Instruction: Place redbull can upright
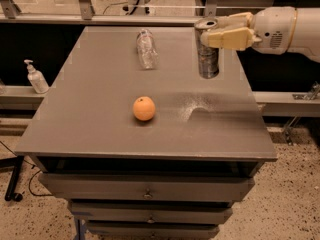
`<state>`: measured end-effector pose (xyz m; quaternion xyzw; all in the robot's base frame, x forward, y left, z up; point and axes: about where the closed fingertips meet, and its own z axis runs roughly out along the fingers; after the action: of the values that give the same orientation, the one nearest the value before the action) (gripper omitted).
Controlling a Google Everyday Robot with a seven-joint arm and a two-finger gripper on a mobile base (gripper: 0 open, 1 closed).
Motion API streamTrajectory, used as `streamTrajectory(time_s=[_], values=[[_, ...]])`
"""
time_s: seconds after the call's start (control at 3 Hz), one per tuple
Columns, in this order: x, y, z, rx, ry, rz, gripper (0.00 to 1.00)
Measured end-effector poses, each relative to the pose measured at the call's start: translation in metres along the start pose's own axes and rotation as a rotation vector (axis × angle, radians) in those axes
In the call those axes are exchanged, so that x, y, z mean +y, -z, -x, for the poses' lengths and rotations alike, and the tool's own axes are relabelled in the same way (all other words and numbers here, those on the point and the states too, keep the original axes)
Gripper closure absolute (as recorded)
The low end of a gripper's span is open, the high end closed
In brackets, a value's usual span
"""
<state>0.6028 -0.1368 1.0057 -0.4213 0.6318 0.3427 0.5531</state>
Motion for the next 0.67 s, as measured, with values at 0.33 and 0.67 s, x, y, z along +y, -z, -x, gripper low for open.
streamTrajectory(time_s=[0.33,0.67], values=[[0.010,-0.002,-0.016,-0.102,-0.024,0.000,1.00],[0.013,-0.006,-0.038,-0.132,-0.022,-0.011,1.00]])
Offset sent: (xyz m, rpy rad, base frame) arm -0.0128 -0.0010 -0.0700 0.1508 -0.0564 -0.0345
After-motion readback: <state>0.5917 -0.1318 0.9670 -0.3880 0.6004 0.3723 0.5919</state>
